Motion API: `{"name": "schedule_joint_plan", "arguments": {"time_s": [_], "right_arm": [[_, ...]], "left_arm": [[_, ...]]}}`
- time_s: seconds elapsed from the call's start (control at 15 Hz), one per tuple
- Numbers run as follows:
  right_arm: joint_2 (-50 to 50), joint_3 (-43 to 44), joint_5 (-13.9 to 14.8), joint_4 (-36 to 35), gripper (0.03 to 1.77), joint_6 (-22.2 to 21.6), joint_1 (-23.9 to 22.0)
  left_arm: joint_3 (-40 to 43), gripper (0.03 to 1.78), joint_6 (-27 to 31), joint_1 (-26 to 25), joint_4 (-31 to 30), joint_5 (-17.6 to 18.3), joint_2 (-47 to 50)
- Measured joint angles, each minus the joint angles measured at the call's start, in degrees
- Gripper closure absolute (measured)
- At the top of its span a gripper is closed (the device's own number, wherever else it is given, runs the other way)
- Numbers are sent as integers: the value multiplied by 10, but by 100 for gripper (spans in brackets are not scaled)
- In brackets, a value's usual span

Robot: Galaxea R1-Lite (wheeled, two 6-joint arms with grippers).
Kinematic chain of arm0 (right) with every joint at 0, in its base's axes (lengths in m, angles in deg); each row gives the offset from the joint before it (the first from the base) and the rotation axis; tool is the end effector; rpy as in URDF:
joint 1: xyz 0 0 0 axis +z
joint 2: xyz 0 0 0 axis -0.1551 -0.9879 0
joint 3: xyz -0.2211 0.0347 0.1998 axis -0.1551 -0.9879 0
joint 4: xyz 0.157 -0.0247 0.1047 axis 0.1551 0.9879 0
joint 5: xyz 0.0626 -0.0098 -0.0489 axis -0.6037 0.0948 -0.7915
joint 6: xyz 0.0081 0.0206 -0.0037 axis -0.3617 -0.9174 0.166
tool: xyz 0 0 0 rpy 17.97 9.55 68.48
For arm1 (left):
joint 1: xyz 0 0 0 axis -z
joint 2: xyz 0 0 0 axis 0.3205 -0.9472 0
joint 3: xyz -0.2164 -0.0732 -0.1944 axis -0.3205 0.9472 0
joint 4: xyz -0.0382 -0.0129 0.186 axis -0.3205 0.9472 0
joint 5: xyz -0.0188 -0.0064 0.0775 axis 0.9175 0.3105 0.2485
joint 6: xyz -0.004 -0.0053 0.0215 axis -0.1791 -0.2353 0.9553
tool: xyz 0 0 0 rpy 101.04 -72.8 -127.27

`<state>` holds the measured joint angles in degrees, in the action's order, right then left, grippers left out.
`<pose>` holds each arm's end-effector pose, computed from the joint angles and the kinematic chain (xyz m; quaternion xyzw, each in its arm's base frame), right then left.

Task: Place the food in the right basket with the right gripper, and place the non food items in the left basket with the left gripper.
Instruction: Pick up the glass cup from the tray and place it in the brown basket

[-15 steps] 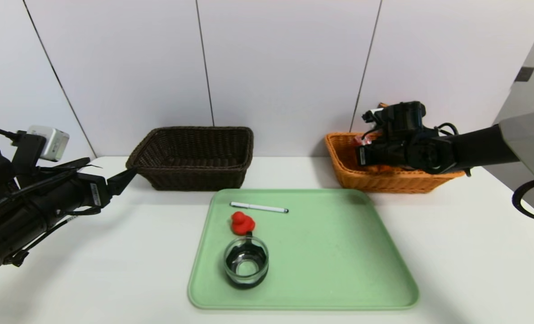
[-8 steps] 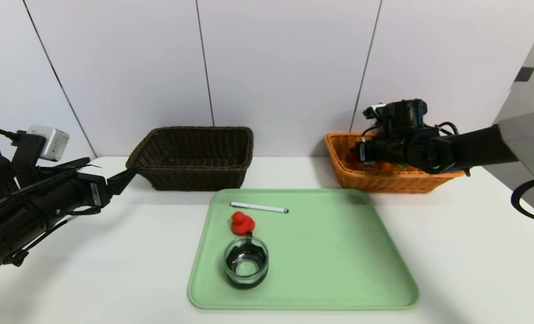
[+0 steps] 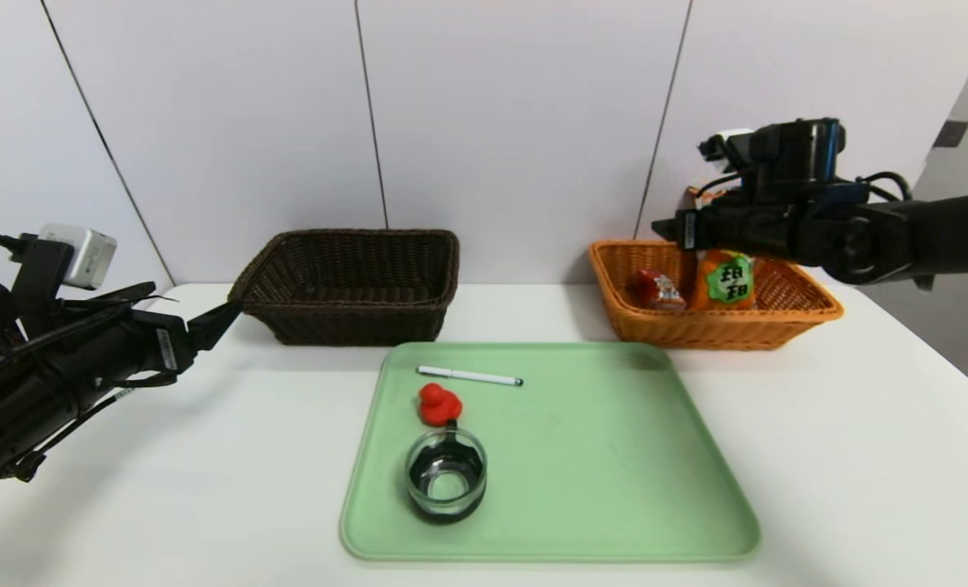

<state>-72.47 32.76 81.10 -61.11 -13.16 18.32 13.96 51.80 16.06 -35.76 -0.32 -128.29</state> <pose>0.4054 0.0644 0.2240 -0.0673 0.1388 0.0286 0.9876 0.2368 0.0073 0.1736 0.0475 0.0154 -0.0581 0.9971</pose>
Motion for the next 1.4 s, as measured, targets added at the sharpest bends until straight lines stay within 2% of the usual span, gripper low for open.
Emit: {"name": "schedule_joint_plan", "arguments": {"time_s": [0.2, 0.4, 0.53, 0.73, 0.87, 1.0, 1.13, 1.27, 1.4], "right_arm": [[102, -80, -5, -1, 20, 4, 3], [221, -214, -16, -3, 17, 5, 2], [294, -313, -22, -17, 15, 5, -1], [394, -418, -28, -49, 13, 6, -4], [433, -441, -29, -51, 12, 7, -5], [452, -450, -29, -51, 11, 9, -5], [462, -460, -29, -53, 11, 10, -5], [467, -466, -29, -53, 11, 10, -6], [470, -470, -29, -53, 11, 10, -5]], "left_arm": [[-5, 12, 2, 0, -1, -1, 4], [-8, 12, 2, 13, -2, -6, 6], [-15, 12, 1, 45, -17, -33, 3], [-19, 12, -5, 126, -65, -93, -10], [-26, 12, -7, 177, -60, -106, -15], [-37, 12, -12, 225, 5, -107, -4], [-33, 12, -48, 279, 44, -109, 11], [2, 12, -95, 306, 9, -107, 26], [67, 12, -114, 317, -78, -85, 34]]}}
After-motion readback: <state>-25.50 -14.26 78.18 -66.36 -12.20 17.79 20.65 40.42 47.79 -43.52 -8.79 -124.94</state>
